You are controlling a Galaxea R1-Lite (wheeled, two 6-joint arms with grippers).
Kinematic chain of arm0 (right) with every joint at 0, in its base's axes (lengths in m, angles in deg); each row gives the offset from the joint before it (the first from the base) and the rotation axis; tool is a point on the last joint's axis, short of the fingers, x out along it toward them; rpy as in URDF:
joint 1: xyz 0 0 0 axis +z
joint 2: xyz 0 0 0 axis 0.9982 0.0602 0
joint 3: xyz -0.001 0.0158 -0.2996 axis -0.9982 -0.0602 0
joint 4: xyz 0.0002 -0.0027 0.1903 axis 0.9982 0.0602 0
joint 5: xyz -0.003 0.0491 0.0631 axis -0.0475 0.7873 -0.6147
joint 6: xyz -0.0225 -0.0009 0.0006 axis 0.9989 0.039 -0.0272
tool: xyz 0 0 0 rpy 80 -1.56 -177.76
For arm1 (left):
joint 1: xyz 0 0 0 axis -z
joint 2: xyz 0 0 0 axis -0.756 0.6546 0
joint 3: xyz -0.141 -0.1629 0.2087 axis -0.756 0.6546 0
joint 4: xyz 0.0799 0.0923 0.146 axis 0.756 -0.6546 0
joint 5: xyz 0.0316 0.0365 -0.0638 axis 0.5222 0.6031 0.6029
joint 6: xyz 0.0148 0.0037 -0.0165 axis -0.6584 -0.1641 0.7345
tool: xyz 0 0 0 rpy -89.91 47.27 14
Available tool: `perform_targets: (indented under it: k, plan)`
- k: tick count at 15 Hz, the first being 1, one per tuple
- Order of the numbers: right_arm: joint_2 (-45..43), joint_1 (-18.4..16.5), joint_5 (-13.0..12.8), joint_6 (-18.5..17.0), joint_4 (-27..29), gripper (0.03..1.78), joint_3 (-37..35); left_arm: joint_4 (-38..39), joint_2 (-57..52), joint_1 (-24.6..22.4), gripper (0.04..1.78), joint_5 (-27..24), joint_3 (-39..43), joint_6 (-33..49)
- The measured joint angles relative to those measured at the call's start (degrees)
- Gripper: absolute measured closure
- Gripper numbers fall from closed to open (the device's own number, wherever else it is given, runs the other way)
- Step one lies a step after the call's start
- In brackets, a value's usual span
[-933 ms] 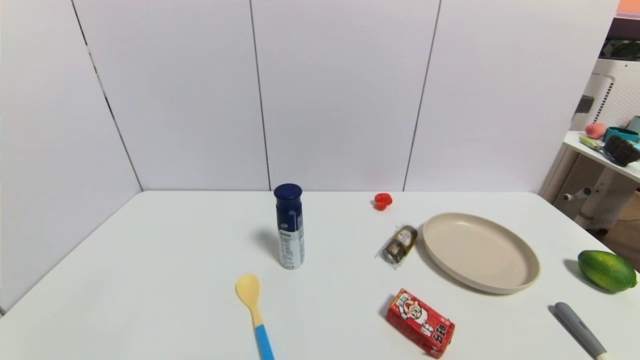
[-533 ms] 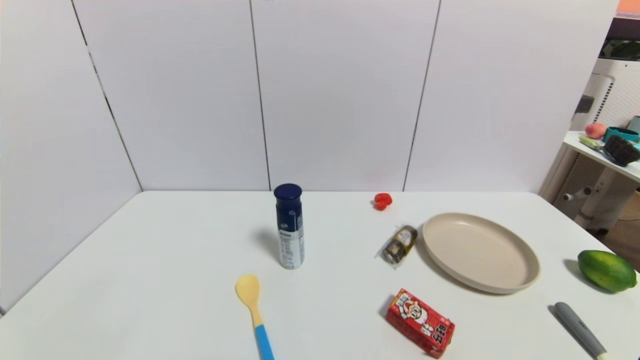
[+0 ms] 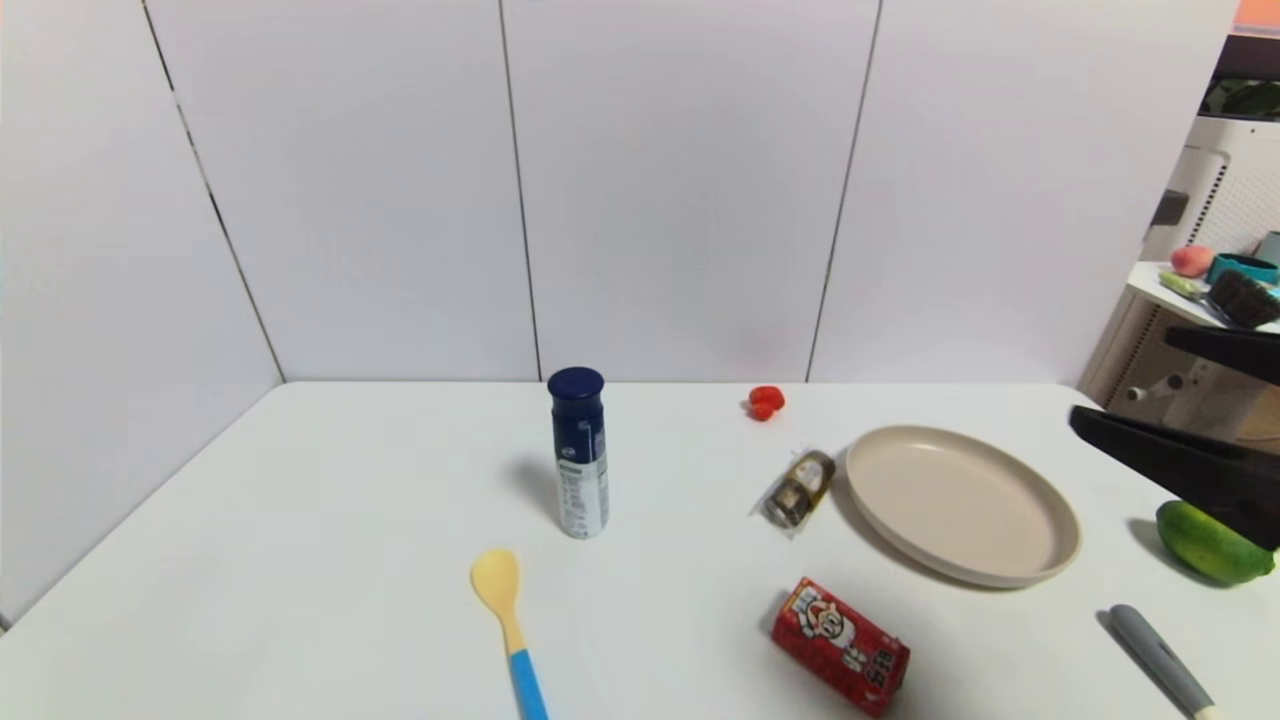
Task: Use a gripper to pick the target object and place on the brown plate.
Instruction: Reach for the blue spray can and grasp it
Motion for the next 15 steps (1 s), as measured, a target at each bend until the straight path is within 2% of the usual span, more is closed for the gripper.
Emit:
perform_targets:
  k: [2, 5, 12, 15]
  plan:
    - [8.9, 4.4, 0.7, 0.5, 0.4, 0.12, 6.8, 0.0, 0.0, 0.0, 0.13, 0.0, 0.0, 0.0]
    - [21.0, 8.2, 3.3, 1.2, 1.0, 0.12, 15.3, 0.0, 0.0, 0.0, 0.13, 0.0, 0.0, 0.0]
    - [43.6, 12.9, 6.9, 1.4, 1.5, 0.12, 28.7, 0.0, 0.0, 0.0, 0.13, 0.0, 0.0, 0.0]
    - [49.2, 15.7, 7.1, 1.0, 1.1, 0.12, 31.0, 0.0, 0.0, 0.0, 0.13, 0.0, 0.0, 0.0]
